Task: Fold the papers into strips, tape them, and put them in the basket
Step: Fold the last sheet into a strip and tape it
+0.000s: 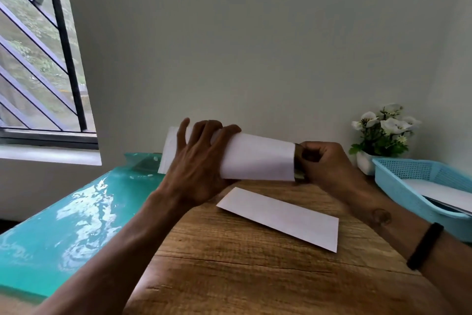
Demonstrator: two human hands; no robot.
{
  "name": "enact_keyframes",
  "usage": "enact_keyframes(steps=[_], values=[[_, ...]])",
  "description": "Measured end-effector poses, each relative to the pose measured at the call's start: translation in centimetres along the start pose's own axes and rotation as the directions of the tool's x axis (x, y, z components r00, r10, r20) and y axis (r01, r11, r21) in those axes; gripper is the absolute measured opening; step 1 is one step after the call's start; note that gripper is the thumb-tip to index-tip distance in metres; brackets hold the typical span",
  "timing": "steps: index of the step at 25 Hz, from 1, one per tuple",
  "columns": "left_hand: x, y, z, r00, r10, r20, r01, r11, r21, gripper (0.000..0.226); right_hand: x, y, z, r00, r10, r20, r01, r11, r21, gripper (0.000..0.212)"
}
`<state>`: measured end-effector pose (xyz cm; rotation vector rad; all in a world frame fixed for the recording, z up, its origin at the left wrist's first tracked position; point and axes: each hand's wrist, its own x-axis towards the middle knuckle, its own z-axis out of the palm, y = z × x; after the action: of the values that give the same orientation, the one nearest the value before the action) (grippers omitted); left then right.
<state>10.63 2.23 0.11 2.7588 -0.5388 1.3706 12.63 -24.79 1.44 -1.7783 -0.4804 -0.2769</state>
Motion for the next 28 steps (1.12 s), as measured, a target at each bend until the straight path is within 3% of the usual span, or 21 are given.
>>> enact_keyframes(steps=[1, 2, 4, 6, 7, 10, 13, 15, 18, 20, 24, 28], values=[[-0.1, -0.7, 0.0, 1.0, -0.027, -0.015, 0.028, 0.999, 0.021, 0.092, 0.0, -0.6, -0.8, 0.992, 0.093, 0.088, -0.09, 0.995, -0.038, 0.039], [-0.3, -1.5, 0.0, 0.998, -0.062, -0.025, 0.063, 0.997, 0.037, 0.093, 0.1, -1.2, -1.6, 0.963, 0.172, 0.206, -0.134, 0.973, -0.187, 0.053], [-0.7, -2.8, 0.3, 0.991, -0.128, -0.035, 0.13, 0.991, 0.044, 0.095, 0.2, -1.9, -3.2, 0.849, 0.355, 0.392, -0.065, 0.806, -0.589, 0.073], [-1.1, -3.2, 0.8, 0.984, -0.175, -0.045, 0.177, 0.982, 0.065, 0.094, 0.0, -2.3, -3.1, 0.717, 0.55, 0.428, 0.021, 0.597, -0.802, 0.097], [-1.4, -3.2, 1.1, 0.981, -0.189, -0.046, 0.192, 0.978, 0.076, 0.094, -0.2, -2.3, -2.7, 0.689, 0.596, 0.412, 0.07, 0.511, -0.857, 0.106], [-1.8, -3.4, 1.5, 0.975, -0.212, -0.069, 0.216, 0.974, 0.064, 0.093, -0.3, -1.8, -1.5, 0.692, 0.613, 0.382, 0.138, 0.407, -0.903, 0.106], [-1.8, -3.6, 1.4, 0.968, -0.22, -0.117, 0.226, 0.973, 0.04, 0.095, -0.3, -1.7, -1.4, 0.696, 0.613, 0.375, 0.107, 0.428, -0.897, 0.096], [-1.7, -3.5, 1.3, 0.965, -0.22, -0.14, 0.227, 0.973, 0.035, 0.094, -0.1, -1.8, -2.1, 0.698, 0.594, 0.401, 0.11, 0.464, -0.879, 0.078], [-1.6, -3.9, 1.2, 0.955, -0.25, -0.16, 0.259, 0.965, 0.038, 0.096, 0.7, -2.1, -4.6, 0.737, 0.472, 0.484, 0.016, 0.703, -0.711, 0.033], [-1.7, -4.4, 1.1, 0.941, -0.289, -0.178, 0.302, 0.952, 0.049, 0.099, 1.5, -2.7, -6.9, 0.818, 0.366, 0.444, -0.04, 0.806, -0.59, 0.02], [-2.0, -5.0, 1.2, 0.899, -0.392, -0.197, 0.413, 0.907, 0.08, 0.102, 2.8, -3.7, -10.0, 0.979, 0.092, 0.184, -0.006, 0.907, -0.42, 0.021], [-2.3, -5.4, 1.6, 0.869, -0.464, -0.174, 0.483, 0.87, 0.093, 0.103, 3.3, -2.8, -10.9, 0.999, 0.006, 0.037, -0.003, 0.997, -0.081, 0.031]])
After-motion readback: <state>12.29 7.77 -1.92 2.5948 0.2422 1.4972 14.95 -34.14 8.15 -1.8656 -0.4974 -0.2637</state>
